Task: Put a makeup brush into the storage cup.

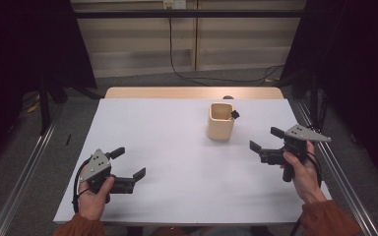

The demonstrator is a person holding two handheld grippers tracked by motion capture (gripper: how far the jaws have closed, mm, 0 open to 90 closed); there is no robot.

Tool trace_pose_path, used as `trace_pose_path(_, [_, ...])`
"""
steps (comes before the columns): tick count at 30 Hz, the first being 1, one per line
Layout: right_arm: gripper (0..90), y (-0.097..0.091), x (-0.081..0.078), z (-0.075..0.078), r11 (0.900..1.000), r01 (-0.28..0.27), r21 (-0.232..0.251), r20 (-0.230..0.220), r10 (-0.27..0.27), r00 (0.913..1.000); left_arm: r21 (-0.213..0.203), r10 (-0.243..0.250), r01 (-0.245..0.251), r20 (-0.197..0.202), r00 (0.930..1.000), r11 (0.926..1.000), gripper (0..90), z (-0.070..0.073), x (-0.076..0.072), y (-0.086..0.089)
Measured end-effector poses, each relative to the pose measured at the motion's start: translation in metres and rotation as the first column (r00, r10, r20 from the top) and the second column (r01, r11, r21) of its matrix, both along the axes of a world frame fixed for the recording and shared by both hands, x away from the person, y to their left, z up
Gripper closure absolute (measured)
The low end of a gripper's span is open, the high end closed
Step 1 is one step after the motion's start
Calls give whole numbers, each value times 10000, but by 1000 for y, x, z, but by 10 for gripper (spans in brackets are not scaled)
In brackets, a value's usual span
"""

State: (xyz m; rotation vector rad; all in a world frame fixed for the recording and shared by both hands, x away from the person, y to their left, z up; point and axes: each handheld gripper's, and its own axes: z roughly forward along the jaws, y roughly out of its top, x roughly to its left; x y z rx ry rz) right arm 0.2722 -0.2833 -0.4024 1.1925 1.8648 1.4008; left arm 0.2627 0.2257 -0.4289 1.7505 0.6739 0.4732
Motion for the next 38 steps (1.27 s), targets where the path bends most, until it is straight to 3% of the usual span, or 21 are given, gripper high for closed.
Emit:
trace_pose_path(8, [36, -7, -25, -12, 9996, 205, -204, 201, -201, 9996, -107, 200, -201, -18, 9998, 9997, 8, 0, -4, 10])
trace_pose_path(20, [26, -24, -64, -26, 9964, 842, 108, 275, -845, 9960, -252, 418, -419, -59, 9991, 9988, 9, -3, -16, 19])
trace_pose_path(24, [24, -27, -74, -29, 9961, 886, -39, 352, -884, 9955, -244, 479, -481, -94, 9988, 9985, 8, -4, -19, 21])
trace_pose_path(28, [23, -27, -77, -34, 9964, 803, -275, 285, -795, 9964, -258, 450, -450, -31, 9990, 9987, 7, -3, -19, 20])
trace_pose_path(38, [21, -27, -74, -35, 9967, 749, -322, 321, -738, 9968, -239, 514, -514, -11, 9987, 9984, 9, -4, -17, 21])
